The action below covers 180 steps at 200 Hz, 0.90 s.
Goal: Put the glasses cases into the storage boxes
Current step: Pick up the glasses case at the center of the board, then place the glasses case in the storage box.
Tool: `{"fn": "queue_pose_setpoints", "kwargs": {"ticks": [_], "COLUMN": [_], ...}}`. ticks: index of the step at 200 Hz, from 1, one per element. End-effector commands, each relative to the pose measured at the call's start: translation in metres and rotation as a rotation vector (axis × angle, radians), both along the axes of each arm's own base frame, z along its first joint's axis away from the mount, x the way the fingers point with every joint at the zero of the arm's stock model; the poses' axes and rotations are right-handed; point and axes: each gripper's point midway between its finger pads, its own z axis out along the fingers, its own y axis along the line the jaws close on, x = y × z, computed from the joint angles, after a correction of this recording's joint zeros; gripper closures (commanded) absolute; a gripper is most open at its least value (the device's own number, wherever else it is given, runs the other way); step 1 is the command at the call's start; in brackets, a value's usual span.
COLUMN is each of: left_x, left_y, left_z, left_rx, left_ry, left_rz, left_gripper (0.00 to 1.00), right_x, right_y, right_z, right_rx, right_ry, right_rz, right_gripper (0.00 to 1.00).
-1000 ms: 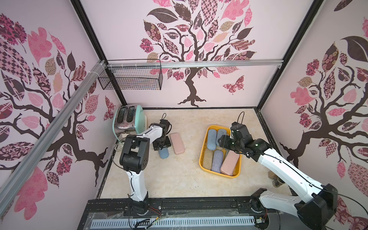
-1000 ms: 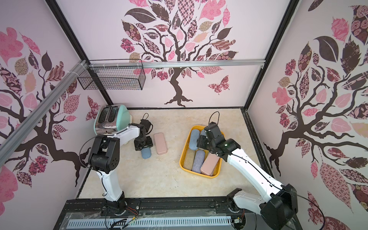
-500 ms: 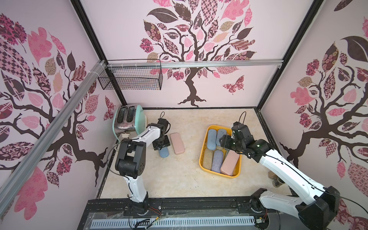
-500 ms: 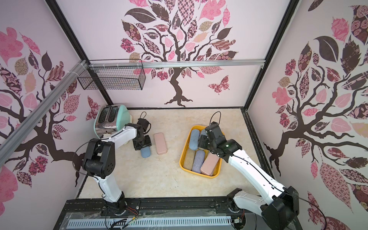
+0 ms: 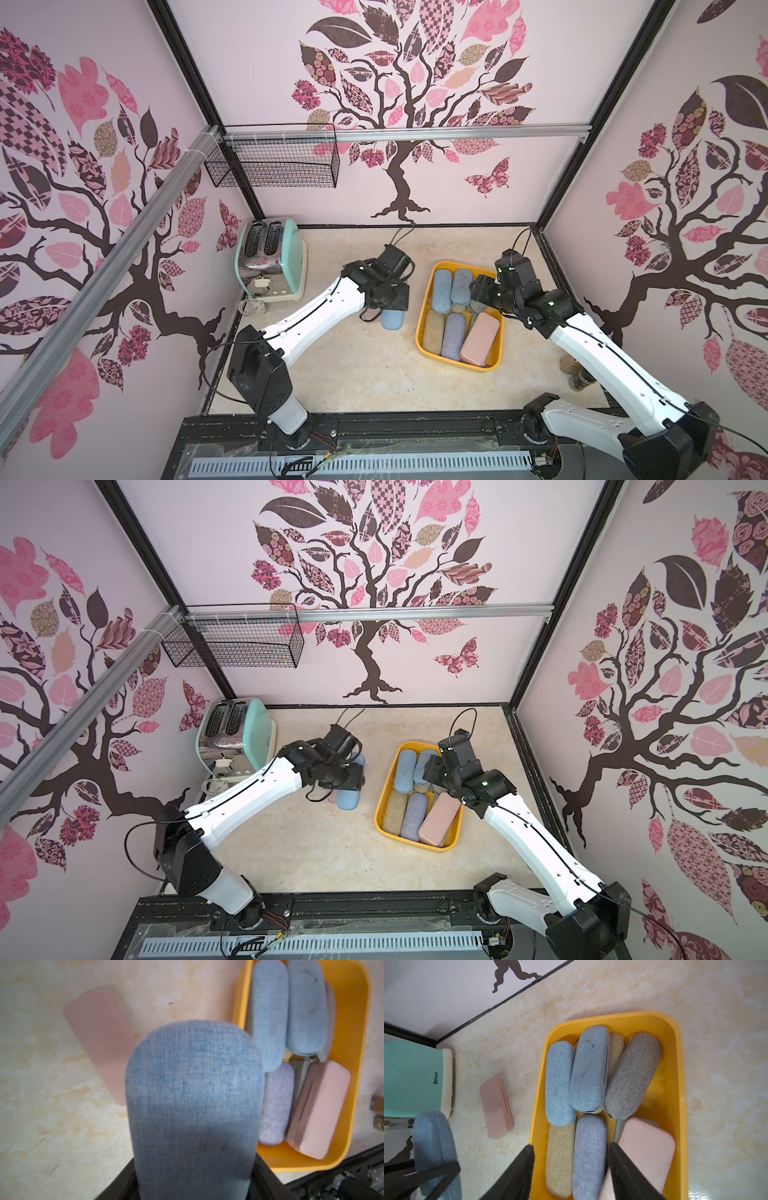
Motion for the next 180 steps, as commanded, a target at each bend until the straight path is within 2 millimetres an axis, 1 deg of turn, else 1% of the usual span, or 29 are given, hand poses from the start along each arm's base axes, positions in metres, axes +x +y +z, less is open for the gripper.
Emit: {"fn": "queue_pose_setpoints", "kwargs": {"ticks": [1,14,29,50,66,93,103,144,166,180], "left_x": [0.0,-0.004,-0.01,-0.013,-0.016,-0.021,-0.024,-0.021,-0.024,-0.026], "left_y": [-0.031,-0.047,-0.061,-0.068,-0.071,-0.076,-0.077,-0.075,-0.082,-0.088], "left_z": [0.003,-0.005,-0.017,-0.036,-0.046,-0.048,-0.052,-0.063,-0.067,-0.064], "left_rx": [-0.014,-0.002,0.012,0.048,0.062,0.055,0.053,0.092,0.064,0.048], "left_ry": [-0.045,-0.039,-0.015,0.014,0.029,0.035,0.041,0.045,0.066,0.062], "left_rz": [-0.067,-0.112,-0.175,-0.205,-0.217,-0.228,-0.233,-0.228,-0.237,-0.246], "left_gripper": [0.38,0.38,0.39,0.4,0.41,0.41,0.41,0.41,0.41,0.41], "right_x": [-0.007,-0.008,-0.009,-0.01,-0.011,-0.01,-0.01,-0.009,-0.008,-0.008], "right_y": [-0.008,-0.009,-0.012,-0.015,-0.016,-0.011,-0.01,-0.007,-0.006,-0.005], "right_z": [0.007,0.006,0.01,0.016,0.014,0.006,0.005,0.001,0.0,-0.001], "right_rx": [0.002,0.002,0.003,-0.006,0.0,0.014,0.017,0.01,0.02,0.02], "right_ry": [-0.011,-0.007,-0.016,-0.027,-0.031,-0.01,-0.008,0.001,-0.002,0.001], "right_rz": [-0.032,-0.039,-0.047,-0.055,-0.06,-0.047,-0.041,-0.026,-0.027,-0.024], "right_gripper": [0.39,0.39,0.39,0.39,0.38,0.39,0.39,0.39,0.39,0.39]}}
